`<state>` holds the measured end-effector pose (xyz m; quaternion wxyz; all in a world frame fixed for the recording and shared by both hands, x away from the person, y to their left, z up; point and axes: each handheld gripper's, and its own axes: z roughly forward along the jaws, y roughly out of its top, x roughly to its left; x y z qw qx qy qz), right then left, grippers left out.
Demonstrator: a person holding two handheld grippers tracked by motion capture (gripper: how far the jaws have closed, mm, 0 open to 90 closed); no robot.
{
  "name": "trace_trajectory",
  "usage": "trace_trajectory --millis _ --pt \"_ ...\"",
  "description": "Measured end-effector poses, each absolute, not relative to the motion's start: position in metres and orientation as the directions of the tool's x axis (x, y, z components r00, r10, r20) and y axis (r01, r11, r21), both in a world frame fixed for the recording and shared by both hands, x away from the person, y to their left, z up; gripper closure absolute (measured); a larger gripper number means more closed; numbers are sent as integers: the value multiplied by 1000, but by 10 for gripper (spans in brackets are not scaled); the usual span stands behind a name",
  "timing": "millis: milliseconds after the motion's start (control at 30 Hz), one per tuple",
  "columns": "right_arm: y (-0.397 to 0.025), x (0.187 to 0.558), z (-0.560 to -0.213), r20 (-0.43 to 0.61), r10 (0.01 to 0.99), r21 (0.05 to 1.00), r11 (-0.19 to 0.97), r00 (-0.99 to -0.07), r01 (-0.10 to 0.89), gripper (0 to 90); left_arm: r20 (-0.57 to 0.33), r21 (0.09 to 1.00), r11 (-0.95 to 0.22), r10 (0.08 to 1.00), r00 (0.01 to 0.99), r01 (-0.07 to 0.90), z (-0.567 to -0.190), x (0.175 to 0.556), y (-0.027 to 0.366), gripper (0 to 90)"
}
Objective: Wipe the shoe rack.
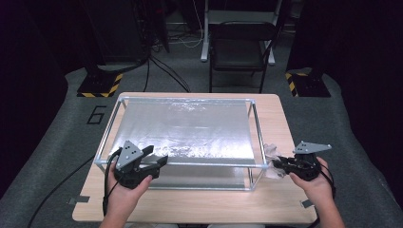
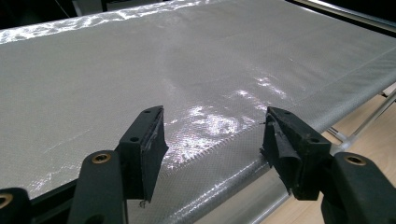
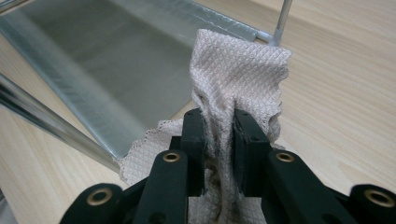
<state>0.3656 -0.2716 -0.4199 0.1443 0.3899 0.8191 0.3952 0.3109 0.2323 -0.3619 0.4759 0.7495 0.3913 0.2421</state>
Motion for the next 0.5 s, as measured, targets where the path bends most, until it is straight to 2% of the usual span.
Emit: trace_trajectory --millis 300,500 --pt "-274 367 -443 54 755 739 410 -654 534 768 -12 904 -234 821 571 357 -363 310 234 388" --pt "-273 367 -462 43 784 715 409 -620 567 767 -12 905 -233 822 570 356 -363 310 234 388"
